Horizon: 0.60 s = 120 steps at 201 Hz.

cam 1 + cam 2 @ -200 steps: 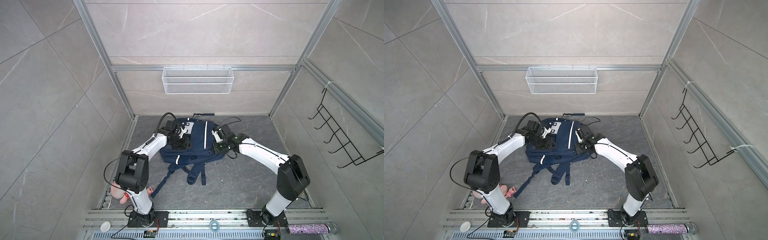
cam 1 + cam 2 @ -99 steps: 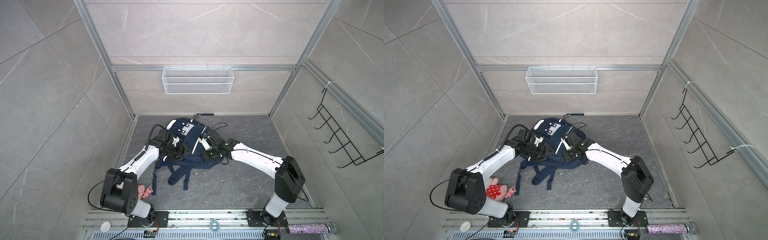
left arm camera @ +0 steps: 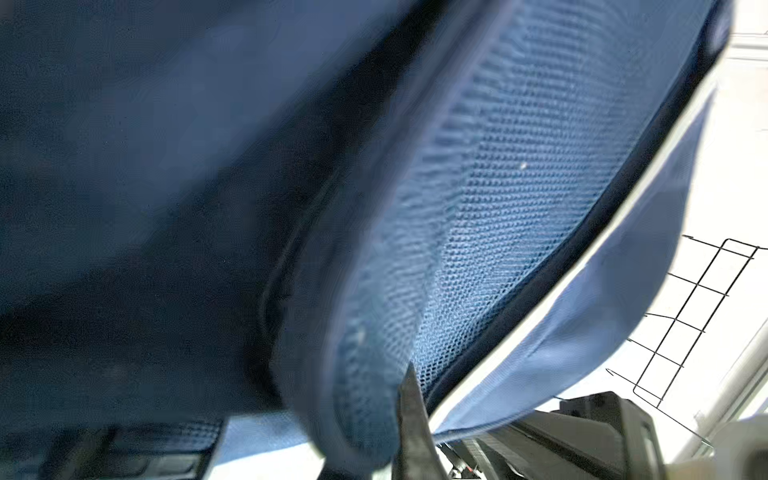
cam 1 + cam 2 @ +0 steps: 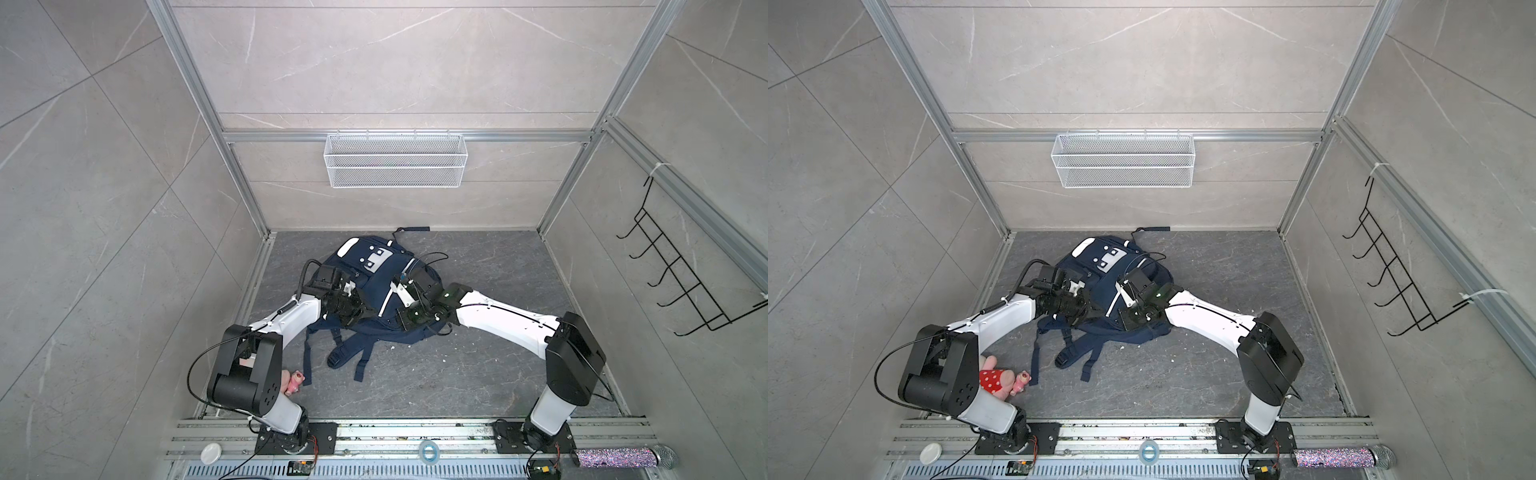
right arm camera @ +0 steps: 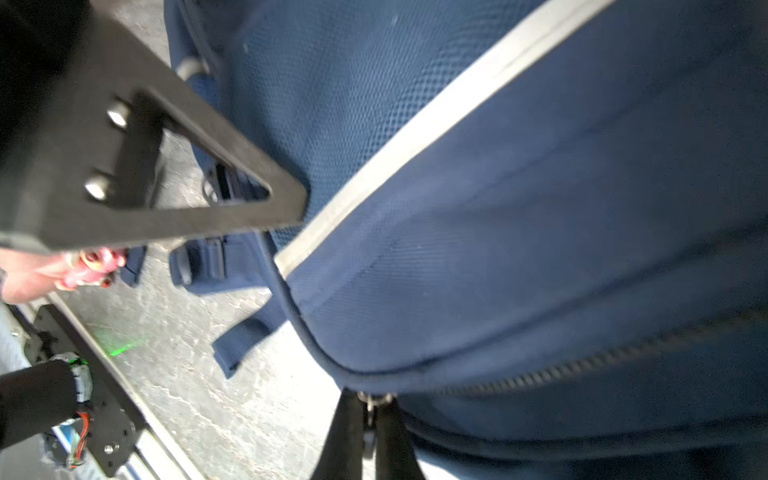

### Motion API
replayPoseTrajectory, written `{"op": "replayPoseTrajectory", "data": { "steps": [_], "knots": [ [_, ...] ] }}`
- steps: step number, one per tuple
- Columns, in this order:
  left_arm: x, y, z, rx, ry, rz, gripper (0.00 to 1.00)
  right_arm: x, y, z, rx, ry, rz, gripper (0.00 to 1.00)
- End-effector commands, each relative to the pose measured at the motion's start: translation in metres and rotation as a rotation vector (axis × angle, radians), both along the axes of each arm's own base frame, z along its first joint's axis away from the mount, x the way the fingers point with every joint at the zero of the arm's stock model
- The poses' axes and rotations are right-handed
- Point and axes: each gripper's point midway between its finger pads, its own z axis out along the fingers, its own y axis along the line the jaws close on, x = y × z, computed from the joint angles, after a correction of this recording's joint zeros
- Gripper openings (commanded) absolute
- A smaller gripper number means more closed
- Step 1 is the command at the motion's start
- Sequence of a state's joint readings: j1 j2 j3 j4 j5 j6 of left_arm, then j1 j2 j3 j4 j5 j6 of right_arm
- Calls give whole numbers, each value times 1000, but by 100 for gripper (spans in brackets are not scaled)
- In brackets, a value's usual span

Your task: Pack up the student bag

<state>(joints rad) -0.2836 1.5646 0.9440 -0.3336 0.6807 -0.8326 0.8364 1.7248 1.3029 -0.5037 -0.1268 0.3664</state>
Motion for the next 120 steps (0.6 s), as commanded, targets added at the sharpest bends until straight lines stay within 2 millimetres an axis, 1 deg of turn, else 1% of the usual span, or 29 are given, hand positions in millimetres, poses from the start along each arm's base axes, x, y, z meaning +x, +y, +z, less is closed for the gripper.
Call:
{"op": "replayPoseTrajectory", "data": {
  "steps": [1,22,43,52,65,77,91,120],
  "knots": [
    [24,5,11,52,-136,-51,0,-13,-8,31,64,-43,-38,0],
    [30,12,20,173,-231,-168,0,-26,-34,28,33,-34,-88,0],
    [37,15,31,263,-333,-282,0,-40,-60,26,12,-29,-144,0],
    [39,15,32,296,-367,-335,0,-46,-68,24,2,-21,-159,0],
    [40,16,27,356,-387,-408,0,-52,-81,21,-36,-19,-182,0],
    [39,19,20,400,-378,-456,0,-52,-91,21,-62,-35,-207,0],
    [38,23,15,423,-374,-462,0,-45,-105,22,-98,-69,-255,0],
    [39,29,8,419,-356,-442,0,-30,-133,12,-144,-50,-332,0]
  ]
}}
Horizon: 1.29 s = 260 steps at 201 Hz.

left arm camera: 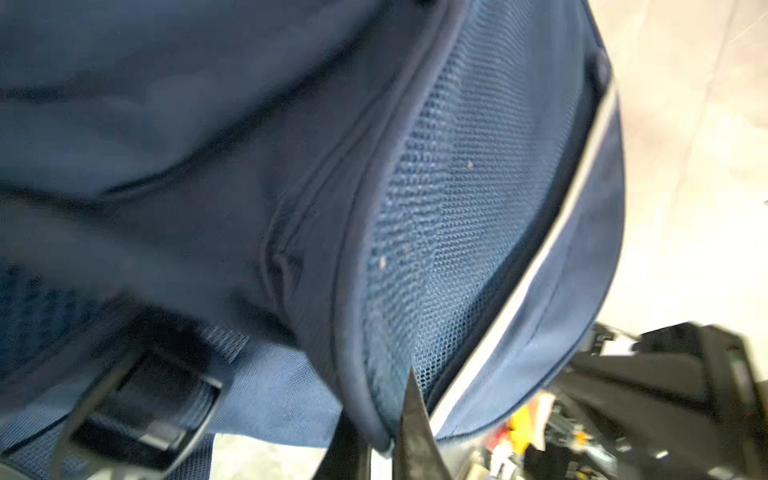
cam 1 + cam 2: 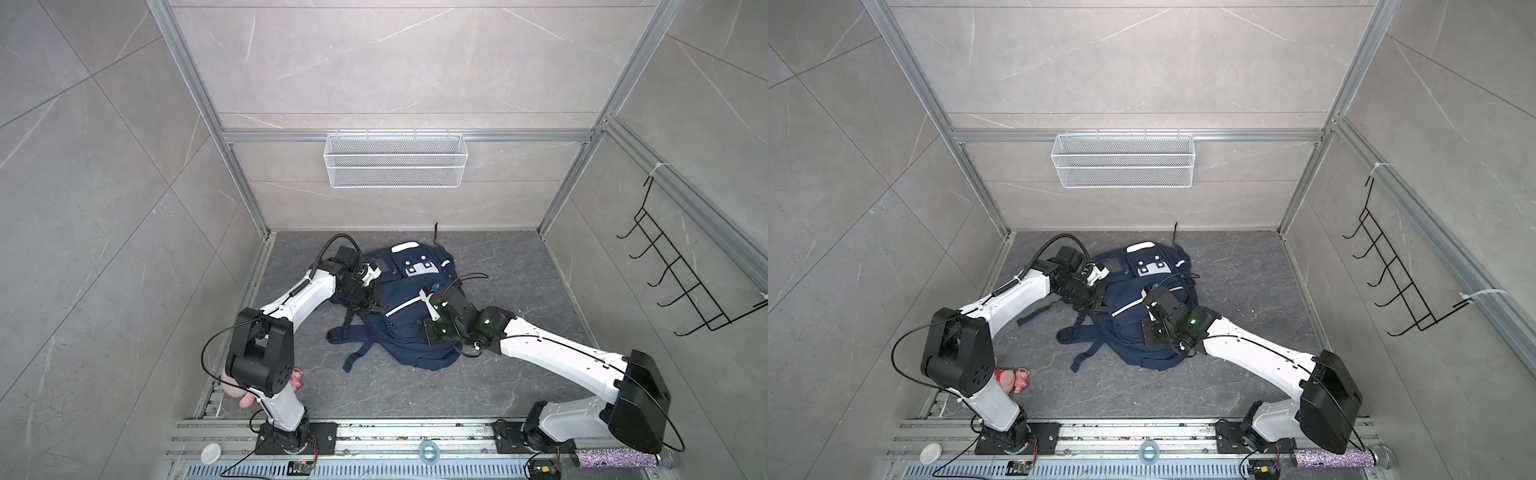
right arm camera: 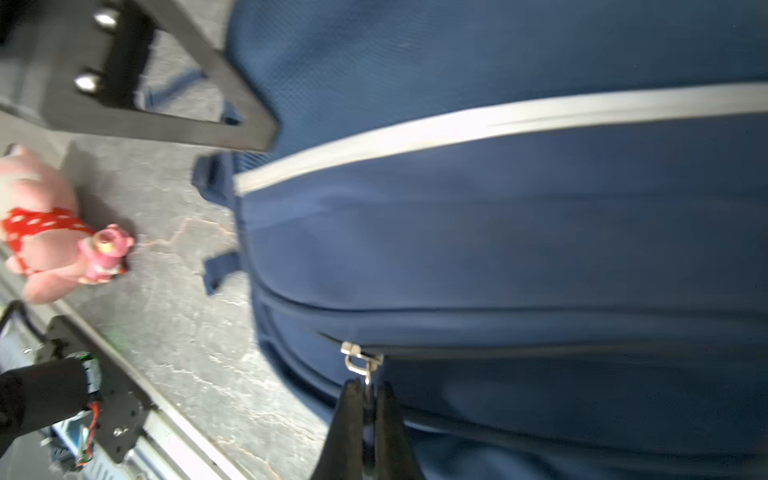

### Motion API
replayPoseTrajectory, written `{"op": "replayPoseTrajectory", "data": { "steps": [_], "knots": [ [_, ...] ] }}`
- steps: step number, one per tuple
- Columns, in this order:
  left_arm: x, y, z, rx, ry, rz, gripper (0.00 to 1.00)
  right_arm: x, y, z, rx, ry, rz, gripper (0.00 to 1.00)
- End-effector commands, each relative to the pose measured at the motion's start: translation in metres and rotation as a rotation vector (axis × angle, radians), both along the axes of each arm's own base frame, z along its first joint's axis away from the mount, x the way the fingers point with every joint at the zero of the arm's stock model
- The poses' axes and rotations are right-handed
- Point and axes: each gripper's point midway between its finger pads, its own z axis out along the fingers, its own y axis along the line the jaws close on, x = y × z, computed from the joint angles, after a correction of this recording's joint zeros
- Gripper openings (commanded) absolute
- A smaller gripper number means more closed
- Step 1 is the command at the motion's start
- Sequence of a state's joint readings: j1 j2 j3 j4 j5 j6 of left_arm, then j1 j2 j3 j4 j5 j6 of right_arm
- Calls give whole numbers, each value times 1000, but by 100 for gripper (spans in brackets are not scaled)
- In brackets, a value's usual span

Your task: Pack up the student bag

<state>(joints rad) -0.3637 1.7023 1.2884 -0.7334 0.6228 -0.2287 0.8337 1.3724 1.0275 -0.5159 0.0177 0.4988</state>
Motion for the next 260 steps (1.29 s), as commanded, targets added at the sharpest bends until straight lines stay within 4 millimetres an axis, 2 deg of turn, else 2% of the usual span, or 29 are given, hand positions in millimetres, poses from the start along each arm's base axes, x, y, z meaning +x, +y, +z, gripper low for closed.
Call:
{"op": "replayPoseTrajectory", "data": {
  "steps": [1,21,40,66,82,97,109,120,129,133,139,154,171,185,199,222,238,260],
  "knots": [
    [38,52,-18,210,-157,54,0,2,-61,-14,-150,37,-145,0],
    [46,60,-19,219,-156,67,0,8,-80,-18,-173,43,-182,0],
    [55,76,-20,273,-155,76,0,10,-97,-19,-226,34,-186,0],
    [72,91,-22,332,-176,78,0,12,-108,-21,-247,30,-190,0],
    [91,92,-18,322,-186,111,0,13,-97,-23,-264,22,-106,0],
    [110,69,8,199,-187,129,0,11,-71,-25,-336,19,19,0],
    [125,50,37,80,-212,183,27,13,-48,-26,-336,7,88,0],
    [131,43,57,5,-213,241,47,20,-33,-22,-285,-7,87,0],
    [127,42,65,-19,-191,271,59,27,-24,-18,-235,-24,65,0],
    [124,43,66,-19,-178,278,68,30,-18,-16,-211,-30,62,0],
    [117,45,68,-12,-158,288,71,33,-11,-14,-181,-34,65,0],
    [93,49,67,-5,-89,302,72,35,10,-12,-142,-16,106,0],
    [59,42,70,-61,1,311,72,35,35,-7,-127,-29,164,0],
    [35,38,62,-79,66,328,71,37,51,-1,-88,-39,185,0],
    [20,34,50,-108,127,354,67,41,64,6,-48,-48,196,0],
    [14,27,38,-176,183,387,59,37,83,8,-23,-41,245,0],
    [19,24,34,-195,198,394,59,28,94,2,-24,-25,283,0],
    [36,19,28,-219,194,415,63,21,100,-4,-6,-14,289,0]
  ]
}}
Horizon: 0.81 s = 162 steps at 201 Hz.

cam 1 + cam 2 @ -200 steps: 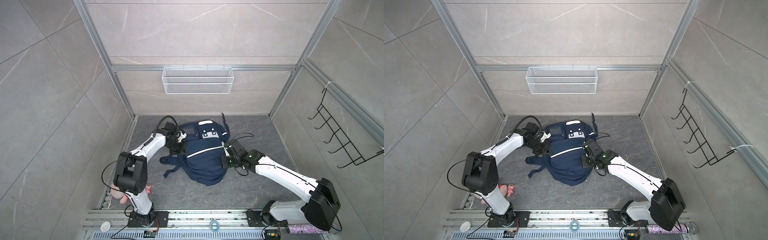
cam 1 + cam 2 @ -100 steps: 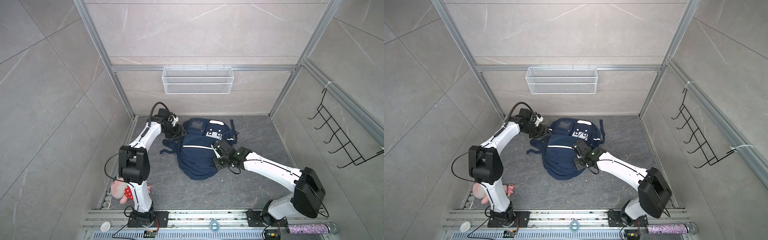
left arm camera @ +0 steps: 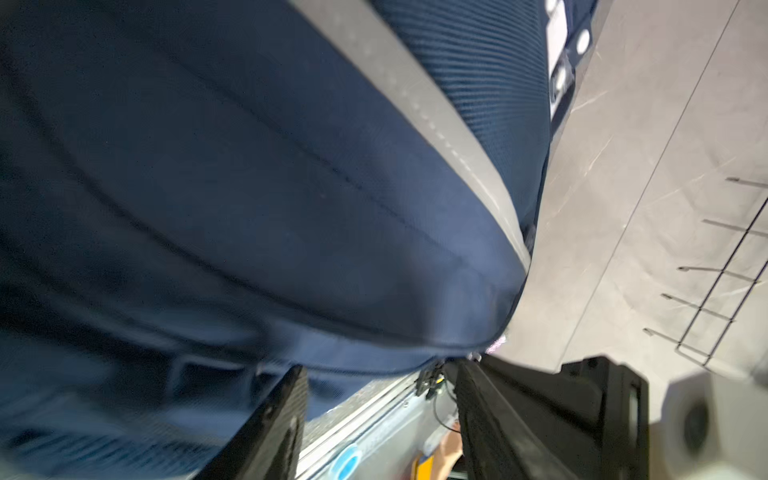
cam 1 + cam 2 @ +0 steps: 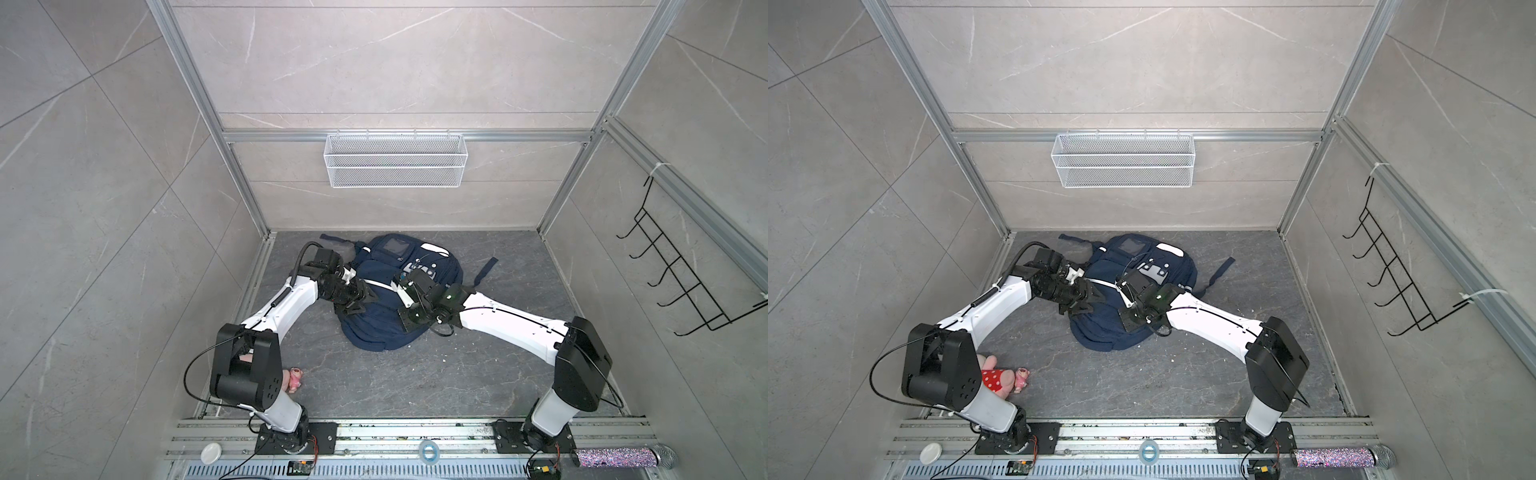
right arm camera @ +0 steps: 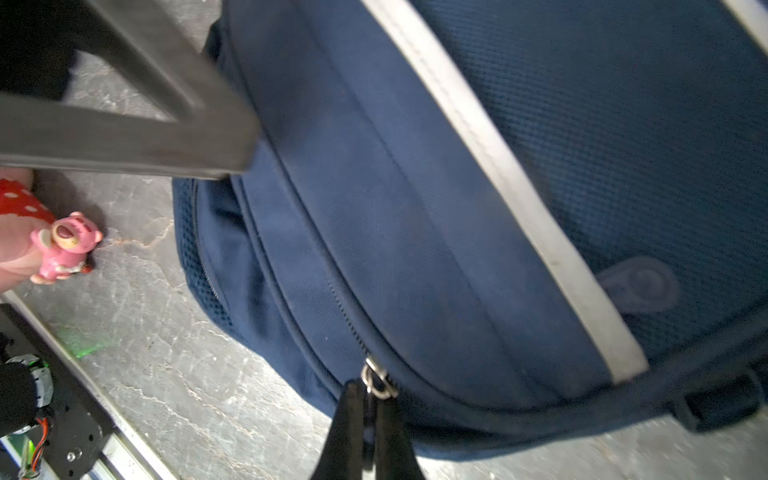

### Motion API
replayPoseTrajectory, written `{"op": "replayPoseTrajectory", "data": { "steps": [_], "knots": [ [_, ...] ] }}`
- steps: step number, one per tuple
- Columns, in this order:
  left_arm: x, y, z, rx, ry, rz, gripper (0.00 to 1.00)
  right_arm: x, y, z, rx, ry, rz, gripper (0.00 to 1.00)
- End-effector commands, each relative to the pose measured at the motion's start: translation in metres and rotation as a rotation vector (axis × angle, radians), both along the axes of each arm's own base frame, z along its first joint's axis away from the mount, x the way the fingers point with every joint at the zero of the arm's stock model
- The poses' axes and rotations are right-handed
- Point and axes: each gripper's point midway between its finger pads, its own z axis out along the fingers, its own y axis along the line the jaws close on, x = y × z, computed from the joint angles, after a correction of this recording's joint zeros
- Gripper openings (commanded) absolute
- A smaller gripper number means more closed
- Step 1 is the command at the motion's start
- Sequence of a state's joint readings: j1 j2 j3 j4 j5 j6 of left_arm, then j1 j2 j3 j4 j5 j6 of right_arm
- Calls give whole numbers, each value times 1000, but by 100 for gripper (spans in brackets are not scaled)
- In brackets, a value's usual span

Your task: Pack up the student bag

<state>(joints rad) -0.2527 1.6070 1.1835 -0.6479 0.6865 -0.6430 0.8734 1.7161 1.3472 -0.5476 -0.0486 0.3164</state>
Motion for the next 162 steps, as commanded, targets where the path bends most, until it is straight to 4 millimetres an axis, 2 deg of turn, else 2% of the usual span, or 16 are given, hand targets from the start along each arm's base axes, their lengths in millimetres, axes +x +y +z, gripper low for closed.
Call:
{"op": "replayPoseTrajectory", "data": {
  "steps": [1,24,45,50,53,62,78,102,132,162],
  "knots": [
    [28,-12,16,-99,-56,45,63,-10,23,8,68,0,63,0],
    [42,-19,6,-139,-39,70,63,-16,24,2,72,11,61,0],
    [44,-20,0,-132,-30,62,48,-15,19,5,81,-5,29,0],
    [43,-20,-1,-129,-30,63,42,-14,17,6,83,-11,20,0],
    [43,-19,-1,-129,-32,63,34,-13,16,6,83,-15,14,0],
    [44,-18,-2,-127,-31,65,0,-12,12,7,80,-19,4,0],
    [45,-12,-3,-121,-38,72,0,-8,-3,1,61,-11,-34,0],
    [46,0,-6,-72,-50,71,0,7,-43,-8,59,7,-141,0],
    [45,12,-12,-11,-64,56,0,28,-87,3,45,-24,-214,0],
    [44,15,-17,5,-74,35,0,49,-111,7,19,-45,-247,0]
  ]
}}
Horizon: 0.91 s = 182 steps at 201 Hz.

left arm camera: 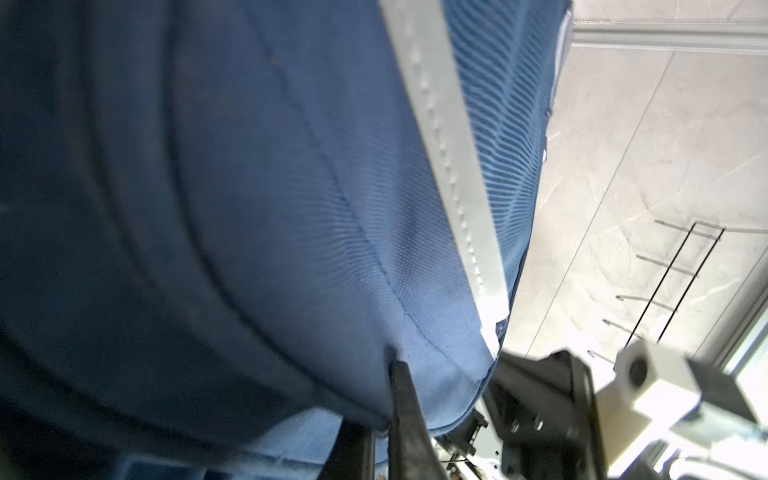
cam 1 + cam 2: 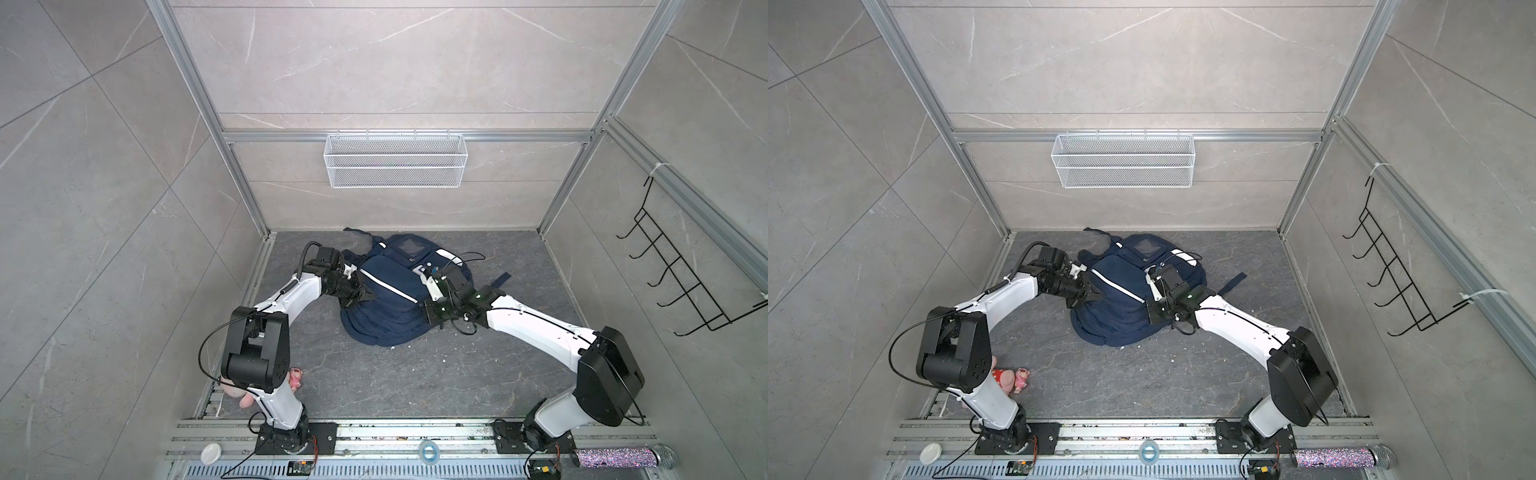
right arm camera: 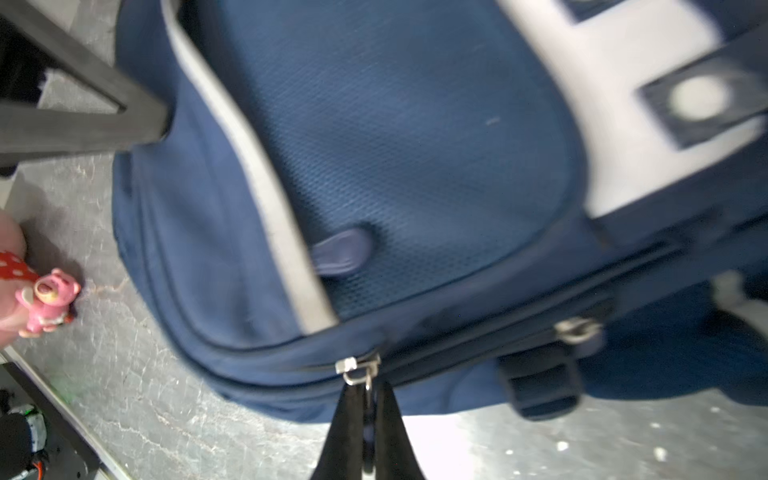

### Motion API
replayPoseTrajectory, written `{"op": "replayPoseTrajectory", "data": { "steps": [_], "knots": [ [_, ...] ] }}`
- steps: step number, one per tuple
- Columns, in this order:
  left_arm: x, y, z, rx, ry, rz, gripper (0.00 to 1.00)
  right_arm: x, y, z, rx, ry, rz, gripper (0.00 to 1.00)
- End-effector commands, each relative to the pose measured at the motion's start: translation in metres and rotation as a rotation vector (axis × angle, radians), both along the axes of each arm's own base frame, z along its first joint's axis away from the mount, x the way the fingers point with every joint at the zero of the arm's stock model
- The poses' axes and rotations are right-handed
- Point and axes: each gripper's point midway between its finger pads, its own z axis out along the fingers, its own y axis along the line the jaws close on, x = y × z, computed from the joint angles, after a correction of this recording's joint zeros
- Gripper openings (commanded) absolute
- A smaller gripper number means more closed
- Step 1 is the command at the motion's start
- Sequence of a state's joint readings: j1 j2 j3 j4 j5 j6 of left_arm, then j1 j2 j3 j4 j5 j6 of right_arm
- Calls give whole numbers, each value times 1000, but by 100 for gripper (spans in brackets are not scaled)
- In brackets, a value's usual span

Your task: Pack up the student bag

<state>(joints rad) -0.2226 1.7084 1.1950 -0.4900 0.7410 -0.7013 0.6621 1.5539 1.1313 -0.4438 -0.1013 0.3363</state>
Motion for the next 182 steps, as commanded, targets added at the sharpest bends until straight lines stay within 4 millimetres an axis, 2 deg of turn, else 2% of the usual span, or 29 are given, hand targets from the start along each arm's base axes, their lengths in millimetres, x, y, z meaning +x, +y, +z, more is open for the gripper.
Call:
{"op": "replayPoseTrajectory", "data": {
  "steps": [1,40,97,107,118,124,137,150,161,182],
  "knots": [
    [9,19,-4,80,-61,-9,0,16,-31,10,-59,-41,-51,0],
    [5,21,-3,96,-77,-29,0,42,-41,-2,-70,-7,-97,0],
    [-17,19,-4,122,-87,-93,0,51,-38,-4,-61,-4,-133,0],
    [-20,13,-1,98,-91,-115,0,50,-36,-1,-56,-7,-111,7],
    [-24,4,8,49,-99,-147,0,48,-35,3,-46,-13,-103,20],
    [-26,-2,16,17,-108,-162,11,48,-35,7,-36,-26,-103,28],
    [-29,-8,36,-42,-131,-170,47,45,-40,14,-21,-48,-126,44],
    [-31,-6,56,-78,-154,-158,67,43,-46,20,-12,-58,-151,54],
    [-28,6,67,-76,-165,-126,74,42,-56,23,-8,-51,-185,58],
    [-7,40,71,-32,-175,-32,75,45,-85,13,-20,15,-316,60]
  ]
}}
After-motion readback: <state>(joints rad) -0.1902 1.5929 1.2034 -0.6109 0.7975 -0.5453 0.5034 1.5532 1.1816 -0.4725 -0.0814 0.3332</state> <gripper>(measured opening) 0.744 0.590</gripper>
